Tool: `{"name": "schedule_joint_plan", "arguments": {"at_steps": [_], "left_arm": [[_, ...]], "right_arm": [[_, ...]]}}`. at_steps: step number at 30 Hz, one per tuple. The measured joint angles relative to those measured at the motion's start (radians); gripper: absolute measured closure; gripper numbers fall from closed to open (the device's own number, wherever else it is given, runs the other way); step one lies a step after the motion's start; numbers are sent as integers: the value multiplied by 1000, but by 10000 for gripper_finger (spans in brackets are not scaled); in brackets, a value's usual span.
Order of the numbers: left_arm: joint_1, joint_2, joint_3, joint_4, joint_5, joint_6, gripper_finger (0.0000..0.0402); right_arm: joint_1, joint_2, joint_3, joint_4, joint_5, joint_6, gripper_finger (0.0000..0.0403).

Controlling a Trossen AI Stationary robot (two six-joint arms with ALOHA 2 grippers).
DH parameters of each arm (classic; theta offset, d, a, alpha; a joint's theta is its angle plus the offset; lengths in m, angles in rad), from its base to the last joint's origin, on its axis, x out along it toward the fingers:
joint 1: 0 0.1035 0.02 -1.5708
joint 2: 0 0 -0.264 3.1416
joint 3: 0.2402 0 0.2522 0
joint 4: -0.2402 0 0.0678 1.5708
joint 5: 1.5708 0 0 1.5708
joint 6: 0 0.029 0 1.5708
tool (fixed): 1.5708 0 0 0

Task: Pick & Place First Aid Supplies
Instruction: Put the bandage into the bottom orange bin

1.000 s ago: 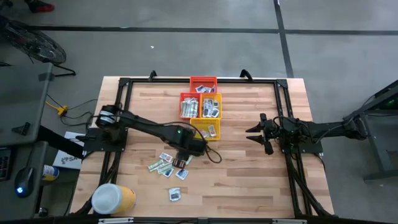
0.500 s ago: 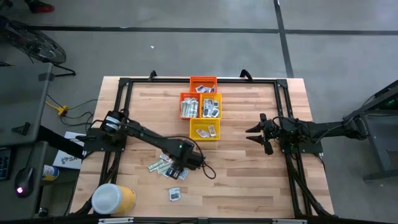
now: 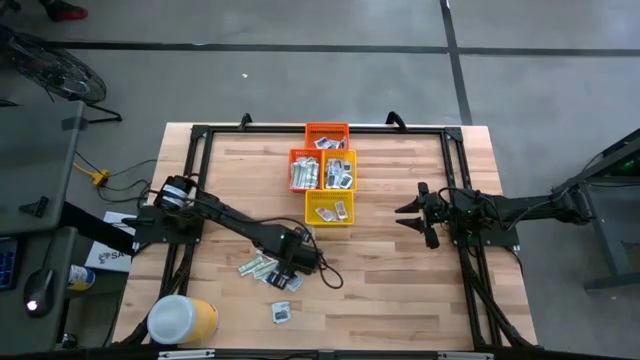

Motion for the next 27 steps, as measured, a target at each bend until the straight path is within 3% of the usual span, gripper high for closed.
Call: {"name": "schedule_joint_plan", "arguments": {"at_steps": [11, 18, 27], "left_arm": [[-1, 2, -29, 33, 3, -7, 392], [0, -14, 29, -61, -21, -112, 400], [3, -133, 158, -273, -125, -269, 401]], "right_arm": [[0, 0, 0, 0, 0, 0, 263], [0, 0, 0, 0, 0, 0, 263], [0, 0, 0, 0, 0, 0, 263]]}}
